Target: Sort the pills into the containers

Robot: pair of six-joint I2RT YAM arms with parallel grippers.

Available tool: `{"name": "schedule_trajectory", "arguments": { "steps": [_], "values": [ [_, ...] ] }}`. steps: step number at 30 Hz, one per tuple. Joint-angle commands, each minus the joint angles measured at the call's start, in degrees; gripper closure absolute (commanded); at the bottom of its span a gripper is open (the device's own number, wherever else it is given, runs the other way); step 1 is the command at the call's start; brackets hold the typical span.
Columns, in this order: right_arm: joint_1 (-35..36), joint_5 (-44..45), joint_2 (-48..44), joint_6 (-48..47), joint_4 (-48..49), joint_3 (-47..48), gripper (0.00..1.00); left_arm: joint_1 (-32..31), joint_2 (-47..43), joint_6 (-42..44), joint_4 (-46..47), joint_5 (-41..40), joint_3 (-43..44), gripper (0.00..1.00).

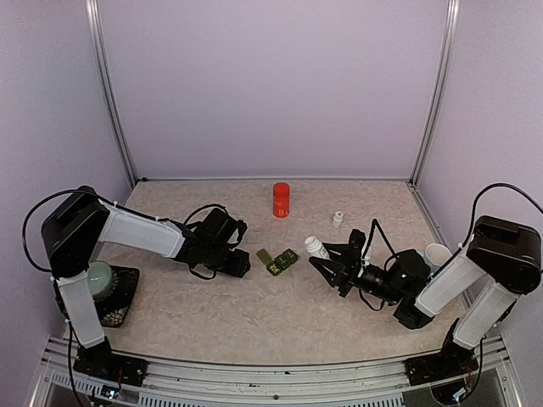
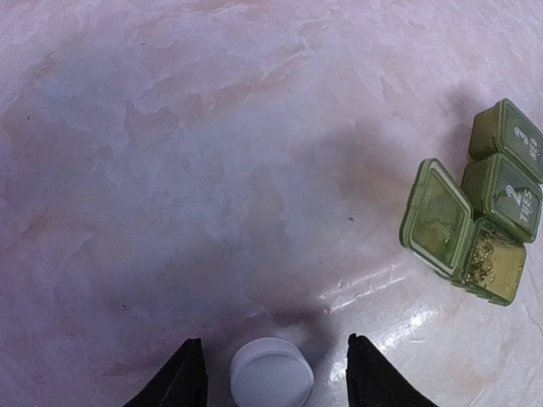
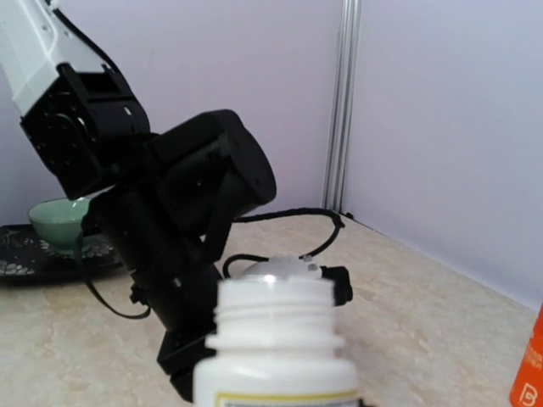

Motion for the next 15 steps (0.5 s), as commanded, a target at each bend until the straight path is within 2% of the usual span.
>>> {"name": "schedule_trajectory", "arguments": {
  "steps": [1,9,15],
  "values": [
    [0.34,-0.48,-1.58,-0.74,4.65,-0.72,0.94,-0.13,0.72,-0.19,-0.73,-0.73,1.27,0.46],
    [0.30,0.08,-3.15,-1.39,3.05,-0.58,0.94,-0.55,-0.07,-0.18,-1.61,-1.35,1.05,0.50],
    [0.30,0.14,-3.75,-1.45,1.77,-0.34,0.94,-0.66,-0.17,-0.19,-1.30,-1.84,0.41,0.64]
  ]
}}
